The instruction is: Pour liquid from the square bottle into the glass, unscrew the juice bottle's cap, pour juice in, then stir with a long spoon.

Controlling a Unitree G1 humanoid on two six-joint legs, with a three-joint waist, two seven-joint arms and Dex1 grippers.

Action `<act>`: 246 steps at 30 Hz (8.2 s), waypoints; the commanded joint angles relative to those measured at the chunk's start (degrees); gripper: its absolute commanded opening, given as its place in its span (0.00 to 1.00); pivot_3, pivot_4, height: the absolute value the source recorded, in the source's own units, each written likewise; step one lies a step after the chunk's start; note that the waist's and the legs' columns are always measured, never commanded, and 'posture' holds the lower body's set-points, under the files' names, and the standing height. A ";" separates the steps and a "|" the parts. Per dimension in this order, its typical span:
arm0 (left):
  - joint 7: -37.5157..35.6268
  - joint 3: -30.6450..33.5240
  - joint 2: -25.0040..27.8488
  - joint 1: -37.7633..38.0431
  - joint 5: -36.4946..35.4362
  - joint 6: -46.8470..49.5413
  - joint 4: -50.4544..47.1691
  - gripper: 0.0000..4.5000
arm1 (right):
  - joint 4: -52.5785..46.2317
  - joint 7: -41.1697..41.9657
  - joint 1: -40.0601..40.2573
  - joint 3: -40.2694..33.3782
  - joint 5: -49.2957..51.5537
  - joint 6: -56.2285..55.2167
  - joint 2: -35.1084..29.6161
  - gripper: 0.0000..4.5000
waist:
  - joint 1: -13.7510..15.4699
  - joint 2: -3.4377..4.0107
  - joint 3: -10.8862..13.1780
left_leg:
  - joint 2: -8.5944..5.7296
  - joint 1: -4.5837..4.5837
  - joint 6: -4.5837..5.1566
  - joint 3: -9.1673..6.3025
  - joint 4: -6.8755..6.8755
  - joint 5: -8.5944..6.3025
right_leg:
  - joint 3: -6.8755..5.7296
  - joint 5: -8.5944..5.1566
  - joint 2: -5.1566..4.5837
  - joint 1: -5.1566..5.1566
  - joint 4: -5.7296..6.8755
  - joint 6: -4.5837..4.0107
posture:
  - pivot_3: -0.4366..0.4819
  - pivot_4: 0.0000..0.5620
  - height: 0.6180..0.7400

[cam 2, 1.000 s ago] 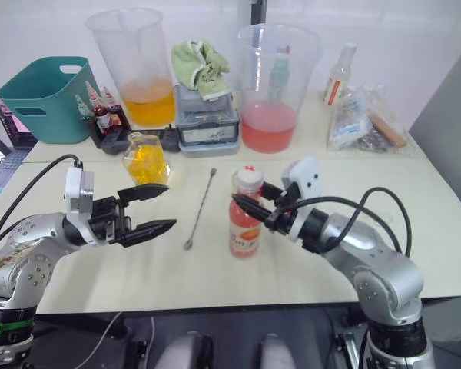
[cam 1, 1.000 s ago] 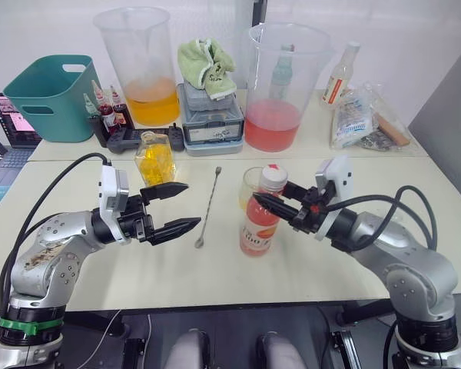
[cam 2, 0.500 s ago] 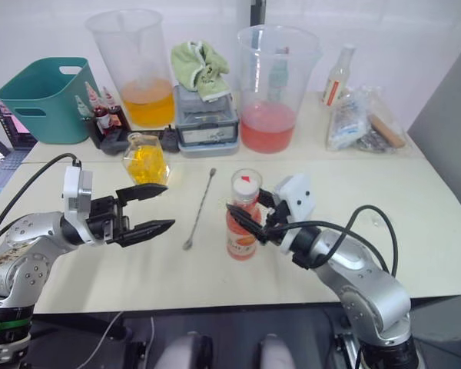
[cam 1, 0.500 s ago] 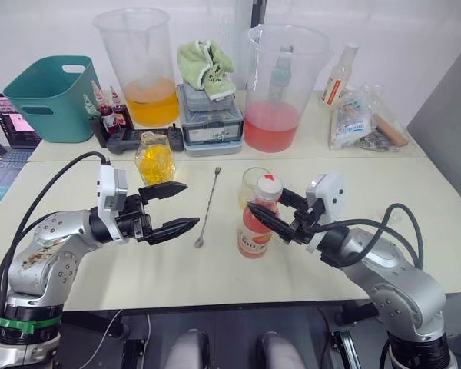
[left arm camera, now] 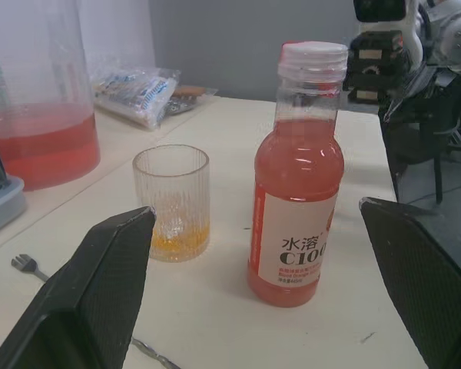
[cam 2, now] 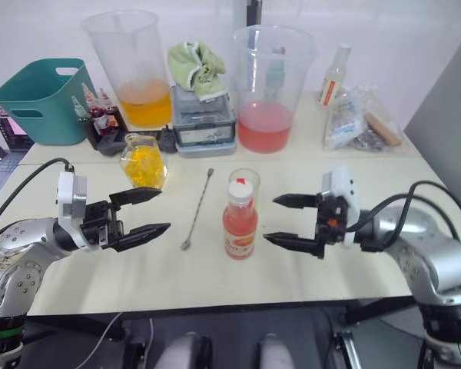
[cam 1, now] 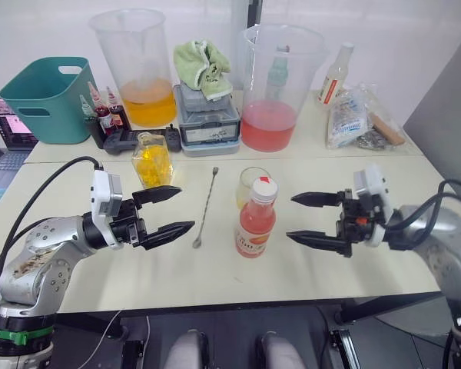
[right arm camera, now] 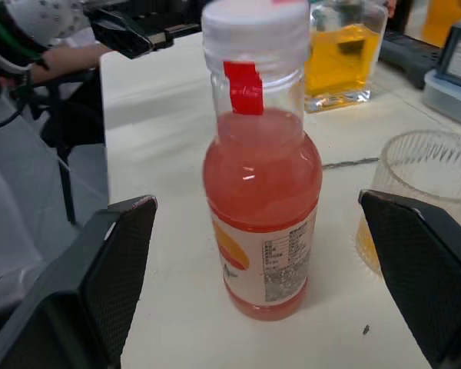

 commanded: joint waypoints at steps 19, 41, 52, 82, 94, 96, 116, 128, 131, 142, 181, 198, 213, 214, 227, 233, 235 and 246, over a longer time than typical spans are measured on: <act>7.37 10.08 2.47 10.61 -4.95 2.76 -13.07 1.00 | 31.63 23.32 -28.51 18.86 -6.39 -13.52 12.60 1.00 | 0.65 0.00 0.01 | -0.04 -0.02 -0.03 -0.03 -0.01 -0.02 | -0.21 0.10 -0.25 -0.08 0.11 -0.14 | 0.48 0.27 1.00; 2.18 1.20 2.41 3.69 -2.69 0.92 -6.67 1.00 | 1.43 0.83 -11.94 4.11 -2.09 -3.73 9.89 0.32 | 0.74 0.00 0.01 | -0.02 -0.10 -0.04 -0.02 -0.10 -0.02 | -0.22 0.12 -0.36 -0.20 0.09 -0.18 | 0.48 0.27 1.00; -7.15 -6.92 0.86 -6.55 0.78 -0.68 3.98 1.00 | -24.85 -32.84 2.12 -3.30 -0.38 11.88 14.55 0.32 | 1.22 0.00 0.01 | -0.03 -0.10 -0.04 0.06 -0.07 0.00 | -0.20 0.12 -0.24 -0.19 0.07 -0.17 | 0.48 0.27 1.00; -6.79 -3.74 2.25 -3.77 3.72 -2.17 2.67 1.00 | -5.19 -2.46 -0.71 0.77 0.83 2.77 -0.79 0.99 | 0.40 -0.03 0.00 | -0.03 -0.06 0.00 0.03 -0.01 0.00 | -0.15 0.07 -0.05 -0.03 -0.13 -0.08 | 0.48 0.27 1.00; -1.19 3.75 4.39 4.39 1.75 0.06 -6.66 1.00 | 25.68 20.30 -19.75 12.16 -10.84 -14.44 9.86 0.99 | 0.16 -0.04 0.00 | -0.03 -0.07 0.00 0.02 -0.01 -0.01 | -0.16 0.08 -0.13 -0.10 0.06 -0.09 | 0.48 0.27 1.00; -0.80 4.43 4.76 5.30 1.35 0.42 -7.37 1.00 | 26.82 21.54 -20.76 12.10 -10.69 -13.89 10.77 0.99 | 0.48 -0.04 0.00 | -0.04 -0.06 0.00 -0.01 -0.01 -0.01 | -0.20 0.08 -0.16 -0.10 0.08 -0.09 | 0.48 0.27 1.00; -3.36 -2.76 2.71 -0.61 1.73 -0.37 -2.15 1.00 | -1.65 0.16 -6.30 0.53 -2.93 0.23 11.01 0.31 | 1.32 -0.03 0.00 | -0.03 -0.07 -0.03 -0.02 -0.03 -0.02 | -0.25 0.10 -0.21 -0.13 0.11 -0.13 | 0.48 0.27 1.00; -9.62 -10.44 -1.95 -9.63 5.02 -3.69 8.06 1.00 | -30.99 -41.30 4.43 -6.16 -1.93 17.81 18.72 0.31 | 1.35 -0.03 0.00 | -0.06 -0.11 -0.05 0.02 -0.01 0.02 | -0.21 0.10 -0.16 -0.14 0.08 -0.12 | 0.48 0.27 1.00; -10.83 -11.30 -2.45 -11.11 5.44 -4.14 9.64 1.00 | -33.66 -48.23 6.37 -6.11 -0.95 20.61 22.35 0.31 | 1.32 -0.03 0.00 | -0.06 -0.11 -0.05 0.01 -0.01 0.02 | -0.21 0.10 -0.13 -0.14 0.08 -0.12 | 0.48 0.27 1.00; -12.29 -9.88 -1.30 -11.00 5.94 -3.82 9.93 1.00 | -34.82 -53.16 11.43 -1.92 -0.70 22.21 23.91 0.54 | 1.06 -0.04 -0.01 | -0.07 -0.07 -0.04 -0.01 -0.01 0.02 | -0.19 0.08 -0.08 -0.08 0.06 -0.09 | 0.48 0.27 1.00; -0.31 2.55 3.83 6.14 -0.48 2.78 -8.10 1.00 | 26.94 23.32 -21.12 11.20 -8.03 -13.09 11.25 0.75 | 0.62 -0.04 0.01 | -0.04 -0.04 -0.02 -0.03 0.01 -0.01 | -0.22 0.10 -0.20 -0.07 0.10 -0.10 | 0.48 0.27 1.00; -1.98 -2.48 2.63 2.48 0.78 0.89 -4.27 1.00 | -0.76 -2.53 -10.41 3.08 -3.51 -1.04 12.92 0.32 | 0.67 -0.04 0.01 | -0.02 -0.07 -0.03 -0.01 -0.02 -0.01 | -0.22 0.11 -0.22 -0.16 0.13 -0.12 | 0.48 0.27 1.00; -7.14 -7.87 0.92 -5.59 3.10 -0.55 3.17 1.00 | -20.10 -26.22 3.48 0.76 -2.31 9.94 14.04 0.32 | 1.38 -0.04 0.01 | -0.05 -0.10 -0.03 0.00 -0.01 0.01 | -0.22 0.10 -0.15 -0.13 0.07 -0.11 | 0.48 0.27 1.00; -7.25 -8.01 0.89 -5.79 3.17 -0.63 3.36 1.00 | -19.90 -26.35 3.77 0.73 -1.74 10.18 14.18 0.32 | 1.33 -0.04 0.01 | -0.06 -0.07 -0.02 0.03 -0.01 0.00 | -0.18 0.10 -0.16 -0.11 0.07 -0.11 | 0.48 0.27 1.00; -7.90 -7.64 1.10 -6.21 2.74 -0.41 3.22 1.00 | -15.15 -17.87 1.95 -3.60 2.36 9.07 7.78 0.99 | 1.35 -0.05 0.01 | -0.06 -0.07 -0.02 0.02 0.01 0.01 | -0.19 0.09 -0.12 -0.07 0.04 -0.09 | 0.48 0.27 1.00; -6.41 -6.68 0.50 -7.33 1.01 1.00 3.38 1.00 | -15.37 -16.96 -0.03 -14.89 18.59 15.39 2.34 0.99 | 1.35 -0.05 0.01 | -0.02 -0.06 -0.02 -0.01 0.01 0.01 | -0.19 0.09 -0.10 -0.06 0.04 -0.09 | 0.48 0.27 1.00; -5.93 -6.74 0.19 -7.85 0.91 1.26 3.60 1.00 | -15.00 -19.40 -0.76 -18.28 24.13 16.81 1.75 0.99 | 1.36 -0.06 0.01 | -0.02 -0.07 -0.01 -0.01 0.01 0.01 | -0.19 0.09 -0.12 -0.05 0.04 -0.09 | 0.48 0.27 1.00; -3.95 -9.37 0.09 -13.49 0.41 7.24 2.54 1.00 | -15.93 -18.31 18.28 -37.84 25.40 17.50 -5.92 0.99 | 1.52 -0.07 0.01 | -0.06 -0.10 -0.01 -0.01 0.01 0.01 | -0.17 0.08 -0.12 0.01 -0.03 -0.07 | 0.48 0.27 1.00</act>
